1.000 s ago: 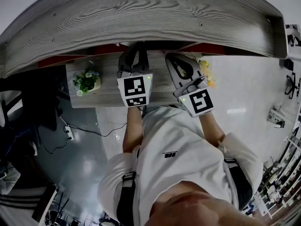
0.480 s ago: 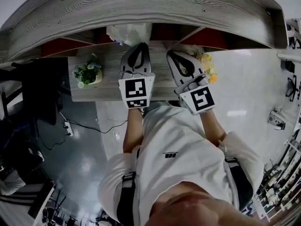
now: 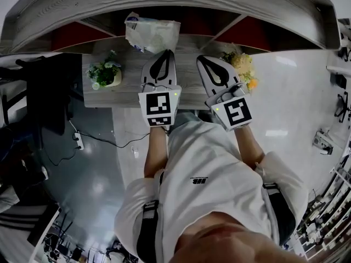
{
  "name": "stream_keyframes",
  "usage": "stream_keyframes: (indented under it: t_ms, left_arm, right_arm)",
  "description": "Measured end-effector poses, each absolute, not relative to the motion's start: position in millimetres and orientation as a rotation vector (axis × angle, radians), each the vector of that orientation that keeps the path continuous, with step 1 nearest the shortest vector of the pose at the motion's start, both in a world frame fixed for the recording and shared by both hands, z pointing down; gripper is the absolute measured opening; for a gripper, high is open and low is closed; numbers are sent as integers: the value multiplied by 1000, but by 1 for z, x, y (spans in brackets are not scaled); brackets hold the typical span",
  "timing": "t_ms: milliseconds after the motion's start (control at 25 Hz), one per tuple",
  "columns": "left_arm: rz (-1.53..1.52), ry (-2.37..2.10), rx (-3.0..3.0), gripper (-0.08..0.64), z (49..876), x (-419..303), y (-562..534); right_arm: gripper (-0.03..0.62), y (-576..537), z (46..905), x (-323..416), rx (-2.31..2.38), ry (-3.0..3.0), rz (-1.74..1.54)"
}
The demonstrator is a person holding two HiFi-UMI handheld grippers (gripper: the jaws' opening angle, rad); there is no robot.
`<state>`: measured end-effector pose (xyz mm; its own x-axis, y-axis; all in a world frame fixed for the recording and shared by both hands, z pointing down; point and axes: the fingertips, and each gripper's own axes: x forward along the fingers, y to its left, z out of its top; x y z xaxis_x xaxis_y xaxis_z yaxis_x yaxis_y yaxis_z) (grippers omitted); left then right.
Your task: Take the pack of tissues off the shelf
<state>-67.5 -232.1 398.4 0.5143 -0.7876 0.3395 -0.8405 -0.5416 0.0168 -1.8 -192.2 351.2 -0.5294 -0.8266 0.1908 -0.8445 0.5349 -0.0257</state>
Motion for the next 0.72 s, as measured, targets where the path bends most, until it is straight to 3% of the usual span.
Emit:
stream_keyframes:
  t_ms: [720]
  left_arm:
    - [454,-1495,2476,29,414,-107,-188]
  right_arm:
    - [26,-170,367,-31,1315,-2658,203]
